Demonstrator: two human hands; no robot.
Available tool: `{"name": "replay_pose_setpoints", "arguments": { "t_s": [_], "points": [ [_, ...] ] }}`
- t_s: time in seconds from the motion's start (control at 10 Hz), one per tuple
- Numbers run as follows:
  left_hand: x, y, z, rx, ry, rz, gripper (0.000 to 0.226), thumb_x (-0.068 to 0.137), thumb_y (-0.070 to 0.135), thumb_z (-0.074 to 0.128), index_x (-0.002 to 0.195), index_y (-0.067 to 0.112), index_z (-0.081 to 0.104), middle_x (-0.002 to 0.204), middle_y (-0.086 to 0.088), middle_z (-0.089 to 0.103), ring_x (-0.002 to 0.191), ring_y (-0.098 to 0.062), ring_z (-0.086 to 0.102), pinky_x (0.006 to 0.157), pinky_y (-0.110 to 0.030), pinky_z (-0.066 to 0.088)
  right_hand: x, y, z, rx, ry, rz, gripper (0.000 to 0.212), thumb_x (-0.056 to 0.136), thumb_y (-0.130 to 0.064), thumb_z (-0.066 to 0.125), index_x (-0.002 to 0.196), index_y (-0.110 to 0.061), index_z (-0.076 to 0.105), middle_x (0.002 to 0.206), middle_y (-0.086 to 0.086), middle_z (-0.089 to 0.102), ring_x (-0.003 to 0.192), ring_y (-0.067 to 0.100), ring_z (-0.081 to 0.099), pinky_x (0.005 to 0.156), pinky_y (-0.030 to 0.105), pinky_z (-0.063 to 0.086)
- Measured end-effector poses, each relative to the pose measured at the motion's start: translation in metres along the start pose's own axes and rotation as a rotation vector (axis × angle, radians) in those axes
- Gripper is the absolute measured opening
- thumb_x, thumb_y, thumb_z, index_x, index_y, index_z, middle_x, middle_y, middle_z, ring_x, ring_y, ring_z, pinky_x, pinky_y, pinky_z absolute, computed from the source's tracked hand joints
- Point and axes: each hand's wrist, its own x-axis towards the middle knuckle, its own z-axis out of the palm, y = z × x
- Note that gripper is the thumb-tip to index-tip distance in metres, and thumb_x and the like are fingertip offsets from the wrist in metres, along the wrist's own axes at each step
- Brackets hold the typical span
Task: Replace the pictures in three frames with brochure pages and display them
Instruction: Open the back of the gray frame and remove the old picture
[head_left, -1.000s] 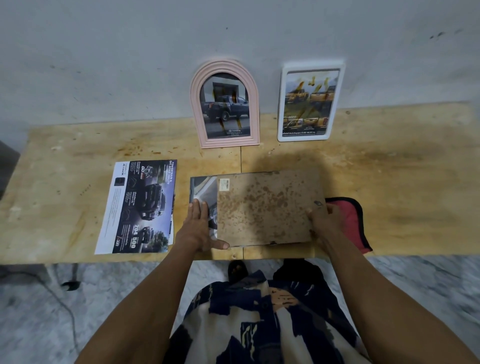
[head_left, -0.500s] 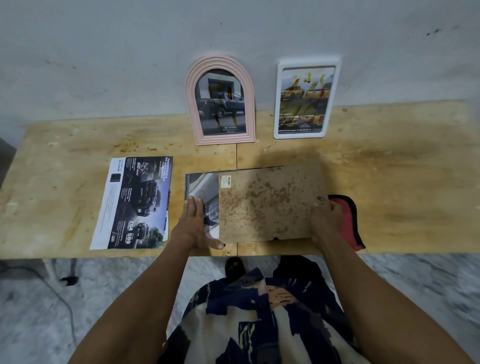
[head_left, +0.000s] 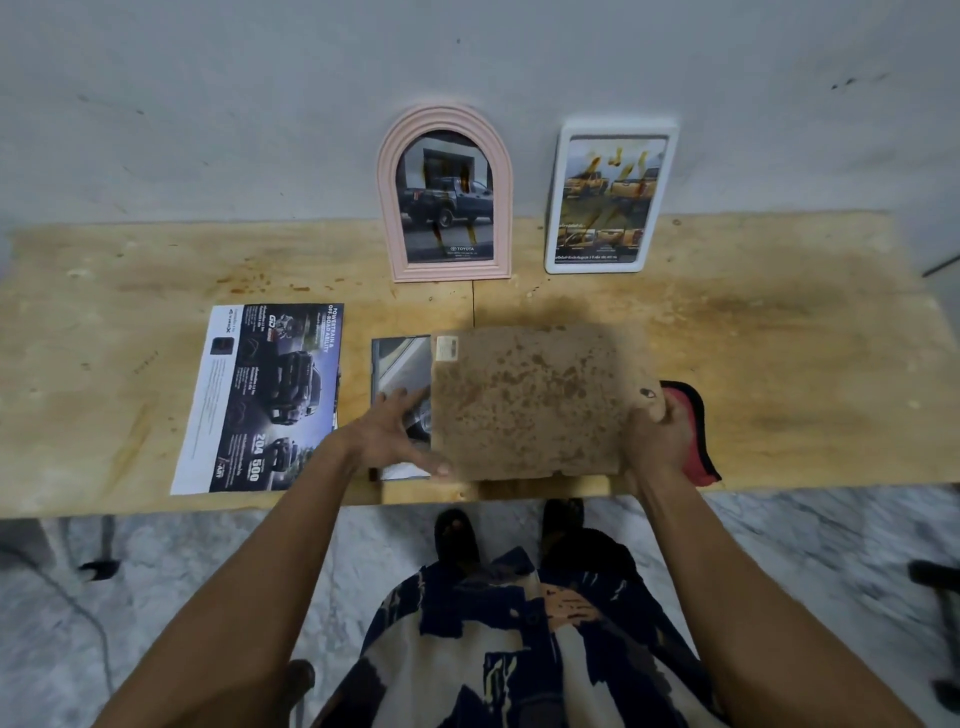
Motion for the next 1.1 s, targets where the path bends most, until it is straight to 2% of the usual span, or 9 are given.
{"name": "replay_pose_setpoints", "arguments": {
  "t_s": [0.1,0.2,0.3,0.4,0.6,0.7,0.8,0.9,1.1],
  "points": [
    [-0.014,0.017,-0.002,-0.510,0.142,0.086,0.070,0.076,0.004,0.083,0.137,0.015,0.051,0.118,0.003,0.065,0.111,-0.015,0.063,0.079,-0.020,0.057,-0.015,-0.003,0.007,0.023,0.044,0.019,0.038,0.091,-0.012,0.053,0.128,-0.017,0.057,0.111,0.003,0.062,0.098,0.022,0.061,0.080,0.030,0.049],
    [-0.014,0.029,0.007,-0.640,0.357,0.058,0.043,0.079,-0.006,0.077,0.112,0.012,0.057,0.093,0.006,0.064,0.079,-0.002,0.061,0.063,-0.019,0.059,-0.023,-0.005,0.010,0.025,0.042,0.025,0.039,0.088,-0.012,0.055,0.126,-0.017,0.052,0.111,0.004,0.062,0.095,0.024,0.061,0.082,0.037,0.052],
    [-0.012,0.029,0.010,-0.599,0.450,0.015,0.048,0.074,-0.003,0.083,0.109,0.015,0.056,0.106,-0.005,0.065,0.093,-0.019,0.064,0.072,-0.030,0.059,-0.023,-0.004,0.013,0.024,0.026,0.034,0.035,0.085,-0.011,0.059,0.118,-0.020,0.051,0.111,0.010,0.065,0.095,0.028,0.064,0.085,0.047,0.056],
    [-0.009,0.044,0.013,-0.613,0.441,0.035,0.057,0.070,-0.001,0.086,0.117,0.011,0.056,0.117,-0.010,0.065,0.103,-0.026,0.064,0.081,-0.042,0.058,-0.012,-0.016,0.002,0.015,0.022,0.023,0.031,0.085,-0.008,0.064,0.111,-0.016,0.050,0.103,0.007,0.062,0.090,0.024,0.062,0.087,0.040,0.053],
    [0.007,0.099,0.034,-0.538,0.459,0.042,0.053,0.062,0.018,0.090,0.107,0.021,0.063,0.110,-0.002,0.070,0.102,-0.023,0.067,0.087,-0.050,0.058,0.029,-0.026,-0.036,-0.076,0.075,0.043,0.060,0.069,-0.026,0.081,0.123,-0.014,0.056,0.110,0.003,0.065,0.097,0.023,0.065,0.092,0.039,0.055],
    [0.030,0.126,0.049,-0.459,0.484,0.048,0.064,0.060,0.027,0.085,0.120,0.016,0.066,0.115,-0.001,0.072,0.105,-0.023,0.067,0.090,-0.050,0.057,0.061,-0.026,-0.054,-0.172,0.067,0.036,0.054,0.060,-0.036,0.074,0.109,-0.016,0.065,0.108,0.008,0.068,0.088,0.025,0.068,0.084,0.037,0.058],
    [0.050,0.163,0.066,-0.423,0.533,0.038,0.055,0.067,0.014,0.085,0.120,0.014,0.067,0.115,-0.003,0.071,0.104,-0.024,0.067,0.090,-0.048,0.058,0.093,-0.033,-0.074,-0.288,0.015,0.051,0.045,0.065,-0.034,0.073,0.103,-0.013,0.064,0.110,0.012,0.062,0.088,0.030,0.064,0.075,0.033,0.055],
    [0.071,0.202,0.083,-0.383,0.533,-0.029,0.046,0.073,0.007,0.084,0.117,0.013,0.068,0.107,-0.002,0.070,0.099,-0.025,0.066,0.086,-0.045,0.059,0.133,-0.039,-0.093,-0.413,-0.040,0.049,0.049,0.063,-0.033,0.071,0.103,-0.008,0.056,0.117,0.018,0.054,0.095,0.035,0.059,0.078,0.043,0.056],
    [0.118,0.260,0.111,-0.391,0.528,-0.154,0.046,0.072,0.009,0.086,0.114,0.011,0.066,0.097,-0.003,0.069,0.095,-0.020,0.066,0.086,-0.026,0.054,0.198,-0.059,-0.114,-0.534,-0.123,0.043,0.056,0.083,-0.024,0.067,0.133,-0.007,0.050,0.137,0.016,0.048,0.123,0.037,0.047,0.104,0.048,0.043]
  ]
}}
